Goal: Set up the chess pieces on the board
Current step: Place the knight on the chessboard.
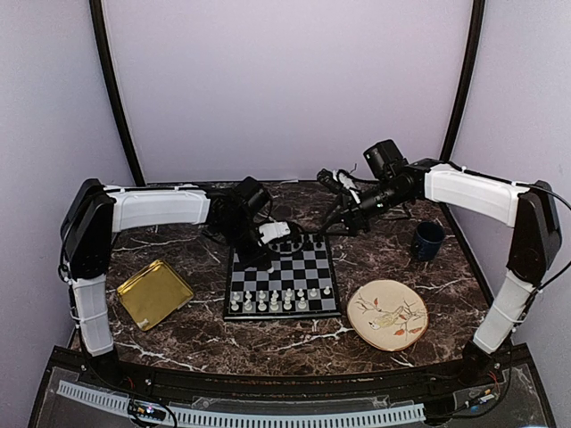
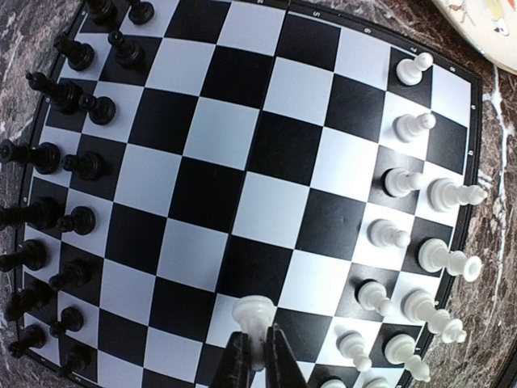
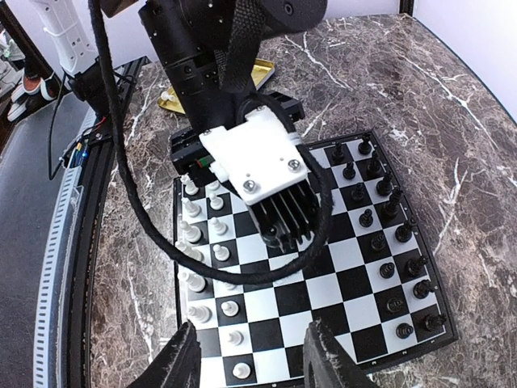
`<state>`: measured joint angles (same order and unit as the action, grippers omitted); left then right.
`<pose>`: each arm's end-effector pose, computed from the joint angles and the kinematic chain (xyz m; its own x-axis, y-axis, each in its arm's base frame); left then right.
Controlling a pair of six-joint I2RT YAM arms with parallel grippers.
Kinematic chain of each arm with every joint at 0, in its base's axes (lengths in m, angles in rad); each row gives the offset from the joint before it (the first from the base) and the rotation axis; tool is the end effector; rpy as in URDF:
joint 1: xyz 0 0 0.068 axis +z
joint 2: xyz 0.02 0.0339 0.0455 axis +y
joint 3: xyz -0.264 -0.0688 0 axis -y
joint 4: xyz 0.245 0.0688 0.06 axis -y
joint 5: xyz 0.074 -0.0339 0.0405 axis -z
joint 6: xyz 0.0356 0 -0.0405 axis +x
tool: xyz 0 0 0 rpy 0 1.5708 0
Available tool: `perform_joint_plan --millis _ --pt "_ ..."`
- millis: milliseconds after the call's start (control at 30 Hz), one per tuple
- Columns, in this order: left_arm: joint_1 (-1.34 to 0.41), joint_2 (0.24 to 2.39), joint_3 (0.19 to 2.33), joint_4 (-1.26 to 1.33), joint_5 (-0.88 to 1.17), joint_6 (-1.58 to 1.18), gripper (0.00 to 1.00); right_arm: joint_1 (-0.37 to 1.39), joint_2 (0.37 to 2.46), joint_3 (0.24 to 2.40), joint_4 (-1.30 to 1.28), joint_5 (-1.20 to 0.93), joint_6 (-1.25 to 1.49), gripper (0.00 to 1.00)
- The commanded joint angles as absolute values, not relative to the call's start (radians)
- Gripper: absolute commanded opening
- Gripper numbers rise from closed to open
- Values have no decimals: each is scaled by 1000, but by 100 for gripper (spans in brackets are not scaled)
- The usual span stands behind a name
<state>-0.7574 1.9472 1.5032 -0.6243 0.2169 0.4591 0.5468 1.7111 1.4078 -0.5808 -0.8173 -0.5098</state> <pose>0.2973 -0.2917 0.2126 -0.2402 0.8227 -0.5153 0.9512 0.3055 0.0444 0.3034 0.2151 0.2829 -0.2102 -0.5189 -0.8286 -0.9776 0.1040 0.1829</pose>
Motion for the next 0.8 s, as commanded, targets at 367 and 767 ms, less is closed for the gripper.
perform_joint_plan --millis 367,767 --pt "-783 2076 1631 -750 119 333 17 542 1710 1406 -561 -802 -499 44" --pt "-776 1954 1622 -678 113 305 36 541 1740 1453 -597 -779 -498 44"
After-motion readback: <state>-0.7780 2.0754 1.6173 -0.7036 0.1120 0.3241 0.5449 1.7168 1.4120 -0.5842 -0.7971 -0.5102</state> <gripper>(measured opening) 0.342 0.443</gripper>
